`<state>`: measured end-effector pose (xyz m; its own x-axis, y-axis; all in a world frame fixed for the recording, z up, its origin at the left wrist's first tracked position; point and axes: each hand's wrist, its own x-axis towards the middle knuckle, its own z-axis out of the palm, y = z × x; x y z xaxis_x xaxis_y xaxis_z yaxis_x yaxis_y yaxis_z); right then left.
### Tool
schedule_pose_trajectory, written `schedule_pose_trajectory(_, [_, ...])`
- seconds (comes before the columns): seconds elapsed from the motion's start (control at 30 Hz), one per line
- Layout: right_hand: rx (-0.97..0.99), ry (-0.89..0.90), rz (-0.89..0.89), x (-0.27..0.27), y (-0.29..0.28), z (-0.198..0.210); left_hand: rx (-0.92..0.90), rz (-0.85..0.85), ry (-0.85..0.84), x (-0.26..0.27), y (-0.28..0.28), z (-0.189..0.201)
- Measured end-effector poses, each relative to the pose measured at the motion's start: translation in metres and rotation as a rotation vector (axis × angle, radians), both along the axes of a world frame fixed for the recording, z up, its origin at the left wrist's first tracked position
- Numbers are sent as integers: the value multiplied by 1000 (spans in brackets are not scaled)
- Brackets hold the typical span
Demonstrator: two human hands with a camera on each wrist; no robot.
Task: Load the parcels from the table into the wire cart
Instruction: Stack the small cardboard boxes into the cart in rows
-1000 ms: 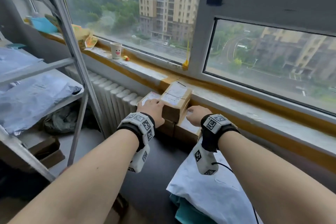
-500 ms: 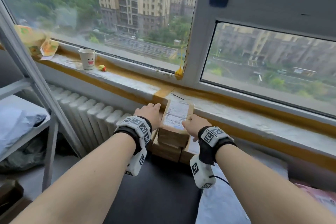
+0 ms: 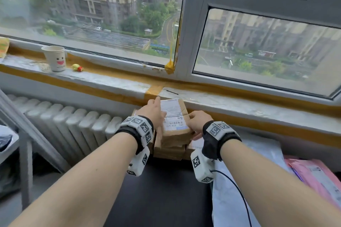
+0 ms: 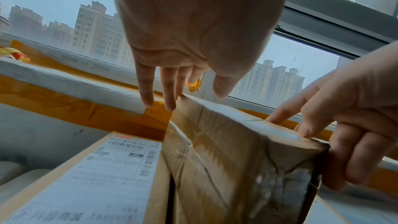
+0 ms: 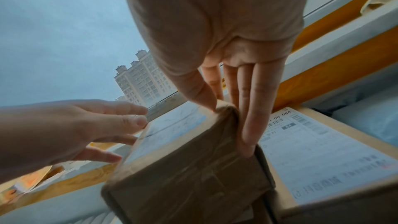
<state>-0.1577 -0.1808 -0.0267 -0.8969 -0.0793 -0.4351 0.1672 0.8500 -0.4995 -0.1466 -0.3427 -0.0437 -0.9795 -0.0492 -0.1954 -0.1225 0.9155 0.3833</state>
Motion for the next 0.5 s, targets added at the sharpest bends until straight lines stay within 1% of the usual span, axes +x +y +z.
schedule_pose_trajectory(0.13, [-26,24,-17,1,2,0,-16,38,57,-3,-6,-1])
schedule_pose_trajectory(0.27, [57,123,-4,-6,1,-6,-48,29,-81,-3,-10,-3])
schedule_pose_trajectory(0.3, [62,123,-1,-6,0,-6,-63,31,-102,-2,-11,-4])
schedule_pose_trajectory(0.37, [40,67,28,-4,-2,-5,-82,42,-103,-2,-11,-4])
schedule_pose_trajectory(0.5, [-44,-116,103,0,0,-6,-158,30,-102,-5,-12,-4])
